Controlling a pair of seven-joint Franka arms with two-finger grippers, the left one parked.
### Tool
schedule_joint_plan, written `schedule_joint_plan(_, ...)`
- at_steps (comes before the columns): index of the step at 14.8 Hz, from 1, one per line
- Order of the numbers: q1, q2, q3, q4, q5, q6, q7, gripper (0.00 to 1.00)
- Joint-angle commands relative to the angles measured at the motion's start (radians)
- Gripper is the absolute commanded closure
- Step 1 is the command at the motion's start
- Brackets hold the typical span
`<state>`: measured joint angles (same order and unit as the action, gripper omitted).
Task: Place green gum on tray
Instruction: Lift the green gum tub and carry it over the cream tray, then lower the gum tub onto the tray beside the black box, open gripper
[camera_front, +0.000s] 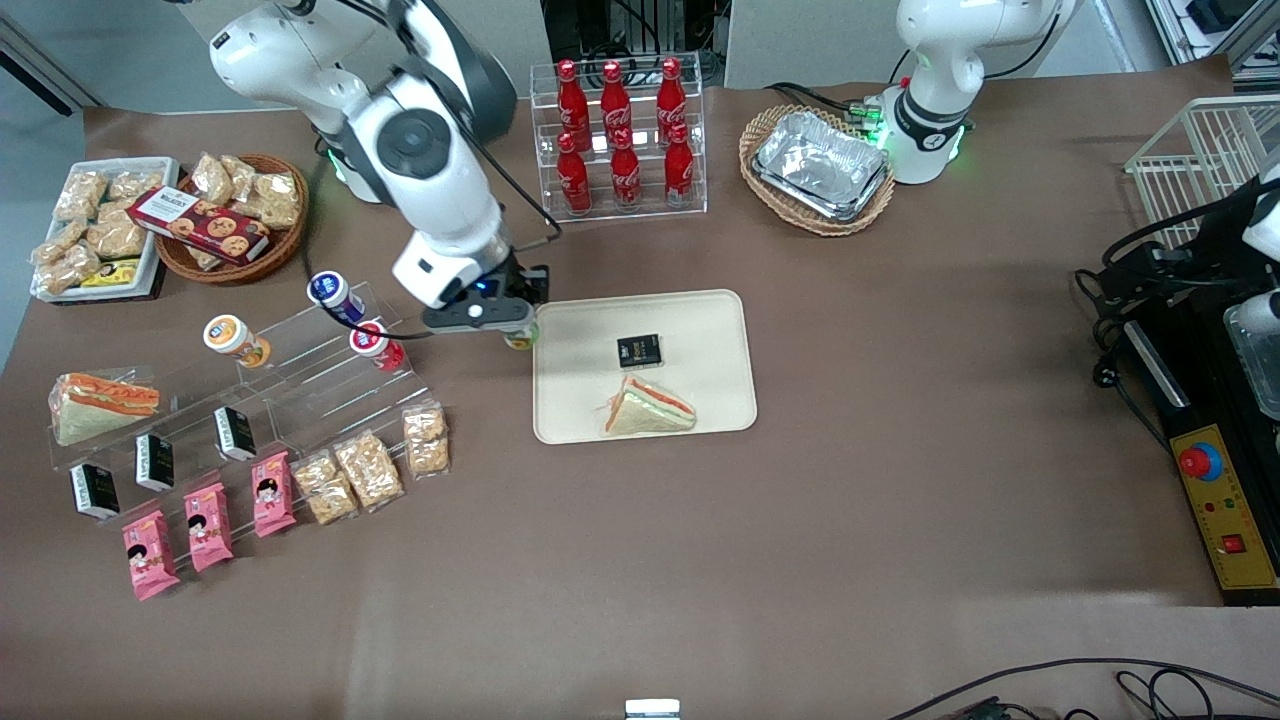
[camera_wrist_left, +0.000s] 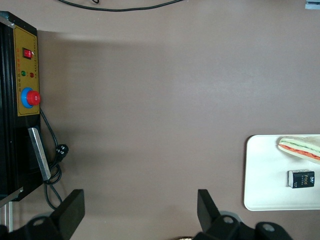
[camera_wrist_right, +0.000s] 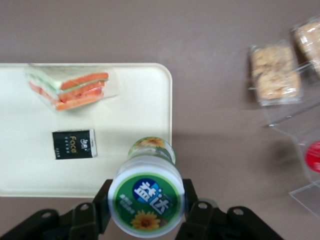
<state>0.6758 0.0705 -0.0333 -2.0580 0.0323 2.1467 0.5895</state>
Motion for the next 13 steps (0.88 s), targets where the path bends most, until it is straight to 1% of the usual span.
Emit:
schedule_joint_plan(1,0.074,0.066,-0.014,-0.103,-0.006,0.192,0.062,1.00)
schedule_joint_plan(3,0.102,0.124,-0.014,-0.122,-0.006,0.272,0.078,1.00)
schedule_joint_plan(5,0.128,0.169,-0.014,-0.132,-0.006,0.320,0.084,1.00)
schedule_joint_plan(13,0.130,0.256,-0.014,-0.148,-0.006,0.392,0.089,1.00)
